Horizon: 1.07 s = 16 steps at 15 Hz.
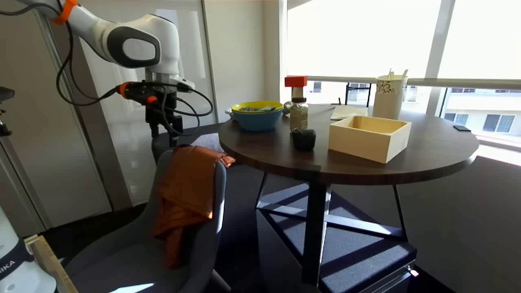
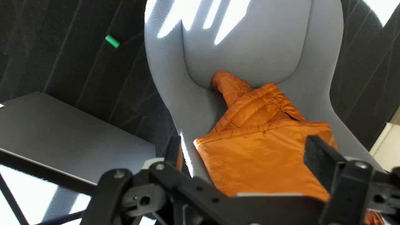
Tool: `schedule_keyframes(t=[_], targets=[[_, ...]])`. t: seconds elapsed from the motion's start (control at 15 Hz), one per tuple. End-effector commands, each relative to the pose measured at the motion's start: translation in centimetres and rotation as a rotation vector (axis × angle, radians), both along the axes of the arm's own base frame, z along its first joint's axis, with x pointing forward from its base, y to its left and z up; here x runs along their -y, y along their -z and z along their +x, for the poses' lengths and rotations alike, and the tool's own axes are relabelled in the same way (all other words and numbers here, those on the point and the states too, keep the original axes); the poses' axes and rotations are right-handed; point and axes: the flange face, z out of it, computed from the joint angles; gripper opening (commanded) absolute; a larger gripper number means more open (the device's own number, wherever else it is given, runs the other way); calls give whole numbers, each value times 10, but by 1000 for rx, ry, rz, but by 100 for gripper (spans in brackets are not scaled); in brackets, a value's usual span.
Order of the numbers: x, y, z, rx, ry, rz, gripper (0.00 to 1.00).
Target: Pour the contents of the white bowl into the wooden box on the right
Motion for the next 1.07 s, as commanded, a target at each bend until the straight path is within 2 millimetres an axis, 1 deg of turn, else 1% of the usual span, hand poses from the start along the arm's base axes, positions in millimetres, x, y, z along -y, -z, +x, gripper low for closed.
schedule_keyframes(t=[0.0,0.33,0.47,0.53,0.8,1.0], targets=[[0,0,0,-1,0,0,100],[-1,1,2,2,9,-2,100],[-4,-2,8,-17,58,75,100],[-6,-5,12,-22,113,133,100],[-7,-21,28,0,294,255,100],[-6,-43,39,16,434,322,100]])
